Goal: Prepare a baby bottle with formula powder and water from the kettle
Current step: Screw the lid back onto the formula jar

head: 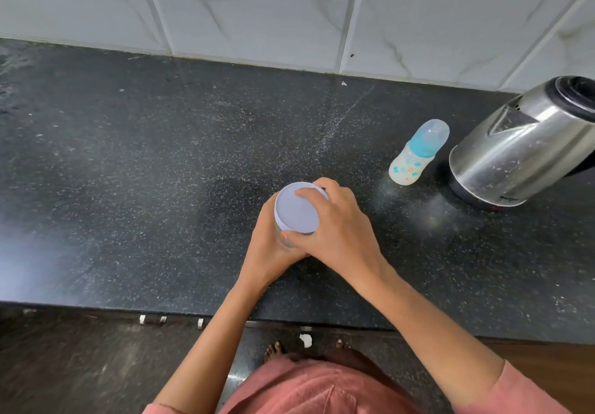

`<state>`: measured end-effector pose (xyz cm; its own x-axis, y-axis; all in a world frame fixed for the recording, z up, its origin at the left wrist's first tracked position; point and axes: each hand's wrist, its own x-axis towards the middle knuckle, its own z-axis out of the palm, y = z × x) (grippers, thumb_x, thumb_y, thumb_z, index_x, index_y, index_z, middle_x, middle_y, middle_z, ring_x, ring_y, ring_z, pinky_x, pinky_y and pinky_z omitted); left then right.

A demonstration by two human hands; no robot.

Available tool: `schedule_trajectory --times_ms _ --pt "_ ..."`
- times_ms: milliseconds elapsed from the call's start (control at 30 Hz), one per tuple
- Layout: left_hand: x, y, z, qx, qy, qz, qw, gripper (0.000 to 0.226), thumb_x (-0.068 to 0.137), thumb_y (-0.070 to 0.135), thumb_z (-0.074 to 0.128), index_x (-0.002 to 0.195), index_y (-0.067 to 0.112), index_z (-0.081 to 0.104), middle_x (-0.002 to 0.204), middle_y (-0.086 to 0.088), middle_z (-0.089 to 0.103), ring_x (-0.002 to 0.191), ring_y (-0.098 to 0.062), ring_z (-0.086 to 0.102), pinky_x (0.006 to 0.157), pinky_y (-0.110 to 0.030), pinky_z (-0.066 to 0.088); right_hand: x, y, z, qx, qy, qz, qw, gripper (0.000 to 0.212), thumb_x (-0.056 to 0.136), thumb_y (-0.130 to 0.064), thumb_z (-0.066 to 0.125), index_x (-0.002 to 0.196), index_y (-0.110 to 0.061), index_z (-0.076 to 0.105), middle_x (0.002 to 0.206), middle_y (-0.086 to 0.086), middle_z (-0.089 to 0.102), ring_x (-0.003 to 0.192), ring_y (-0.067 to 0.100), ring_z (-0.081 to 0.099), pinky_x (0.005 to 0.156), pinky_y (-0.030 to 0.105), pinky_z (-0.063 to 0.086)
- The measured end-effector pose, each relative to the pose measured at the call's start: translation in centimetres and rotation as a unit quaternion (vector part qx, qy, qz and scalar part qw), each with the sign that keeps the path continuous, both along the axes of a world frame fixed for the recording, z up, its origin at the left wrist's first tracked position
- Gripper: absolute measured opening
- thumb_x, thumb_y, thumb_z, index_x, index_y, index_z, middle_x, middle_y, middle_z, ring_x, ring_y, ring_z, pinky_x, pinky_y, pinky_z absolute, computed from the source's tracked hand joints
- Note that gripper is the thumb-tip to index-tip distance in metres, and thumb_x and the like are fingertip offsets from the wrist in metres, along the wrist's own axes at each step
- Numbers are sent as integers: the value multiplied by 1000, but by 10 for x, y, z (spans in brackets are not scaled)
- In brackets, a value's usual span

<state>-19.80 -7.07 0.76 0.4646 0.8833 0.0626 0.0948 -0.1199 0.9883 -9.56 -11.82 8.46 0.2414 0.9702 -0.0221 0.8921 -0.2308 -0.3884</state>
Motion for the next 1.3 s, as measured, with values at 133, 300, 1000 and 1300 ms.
schedule_trajectory --times_ms 133,300,1000,1300 --pt "-1 1 -6 -5 6 6 1000 80 52 43 74 125 32 42 124 15 52 112 8 49 88 -8 40 0 -8 8 -59 -24 3 998 76 71 -49 69 132 -22 34 127 2 35 113 22 42 80 33 45" --pt "-1 0 -4 8 12 11 1000 76 49 46 75 115 42 39 121 15 48 109 16 44 84 -1 34 23 -1 29 -58 -10 40 997 64 75 -32 71 131 -24 41 130 -1 43 119 20 42 92 30 38" --pt "-1 1 -6 -2 -2 4 1000 80 47 45 76 118 43 38 123 12 49 111 14 44 85 -2 35 18 28 36 -124 -95 114 981 78 67 -50 72 134 -27 39 130 2 44 118 26 48 83 36 40" --pt "0 1 -7 -5 10 6 1000 79 47 44 73 118 38 39 122 8 52 109 13 46 82 -2 35 14 39 32 -159 -123 230 952 66 75 -23 65 134 -36 39 129 2 43 115 25 49 76 31 40"
